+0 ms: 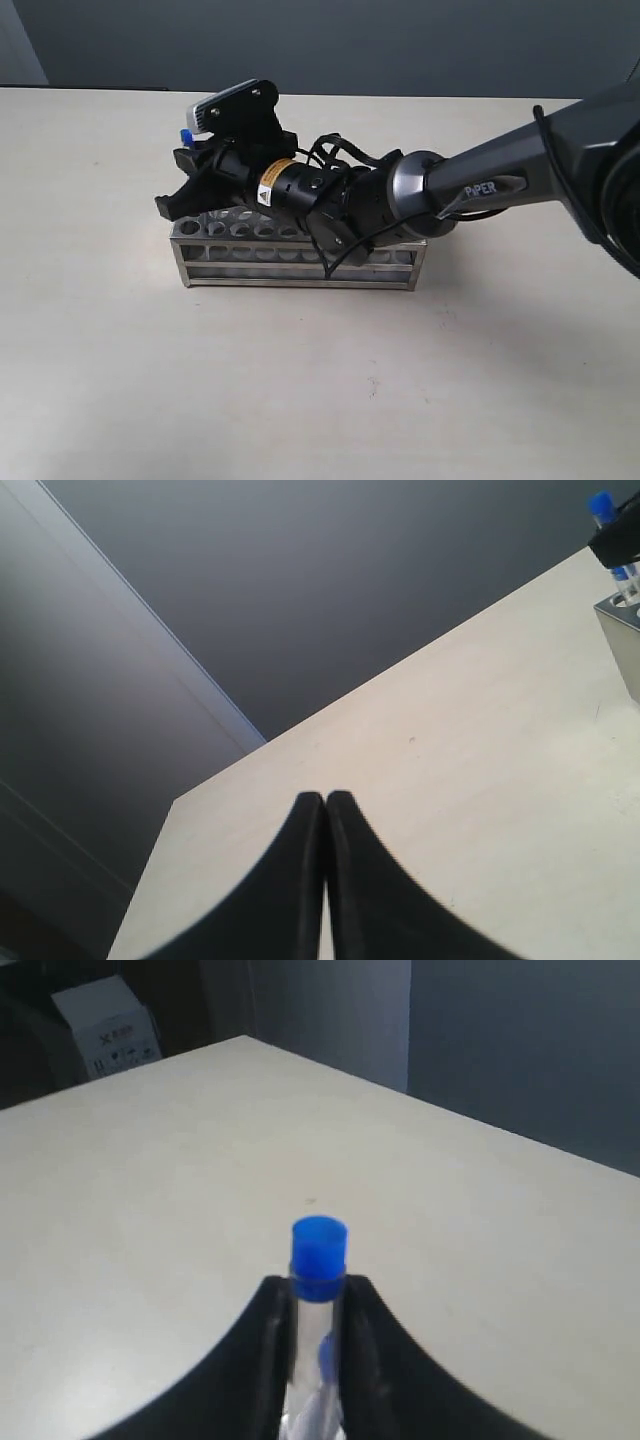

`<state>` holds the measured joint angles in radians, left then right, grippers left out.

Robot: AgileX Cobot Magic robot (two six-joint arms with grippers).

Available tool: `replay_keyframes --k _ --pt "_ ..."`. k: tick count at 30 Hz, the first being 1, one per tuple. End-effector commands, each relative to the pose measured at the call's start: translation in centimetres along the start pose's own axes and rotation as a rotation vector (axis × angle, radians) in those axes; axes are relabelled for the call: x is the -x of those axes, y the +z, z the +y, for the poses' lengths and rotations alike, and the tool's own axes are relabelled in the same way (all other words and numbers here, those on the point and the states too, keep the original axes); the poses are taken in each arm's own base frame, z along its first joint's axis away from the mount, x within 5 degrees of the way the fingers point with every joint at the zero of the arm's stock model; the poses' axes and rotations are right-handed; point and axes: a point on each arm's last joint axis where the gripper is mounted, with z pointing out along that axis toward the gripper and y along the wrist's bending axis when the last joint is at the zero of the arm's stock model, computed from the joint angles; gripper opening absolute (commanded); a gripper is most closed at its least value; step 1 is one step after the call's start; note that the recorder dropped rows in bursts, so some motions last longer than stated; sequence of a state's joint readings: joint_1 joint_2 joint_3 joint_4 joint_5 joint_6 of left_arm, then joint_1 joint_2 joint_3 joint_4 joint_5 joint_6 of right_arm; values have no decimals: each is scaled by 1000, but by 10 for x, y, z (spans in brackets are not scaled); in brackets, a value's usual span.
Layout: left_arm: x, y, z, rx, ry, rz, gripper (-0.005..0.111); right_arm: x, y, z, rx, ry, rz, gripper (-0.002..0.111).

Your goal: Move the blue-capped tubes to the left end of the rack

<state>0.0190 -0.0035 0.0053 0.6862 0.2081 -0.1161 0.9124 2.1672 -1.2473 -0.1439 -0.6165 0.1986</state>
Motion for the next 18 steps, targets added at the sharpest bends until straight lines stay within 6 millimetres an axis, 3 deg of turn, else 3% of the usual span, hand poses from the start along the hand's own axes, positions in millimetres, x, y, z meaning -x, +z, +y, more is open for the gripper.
replay_keyframes --k 1,6,18 --pt "2 0 1 -2 -6 -7 1 -2 0 -4 -27 40 5 -1" --pt "2 0 1 -2 -6 -7 1 -17 1 -5 -23 1 94 -1" --pt "2 0 1 -2 -6 -7 1 -11 2 0 21 -32 12 -1"
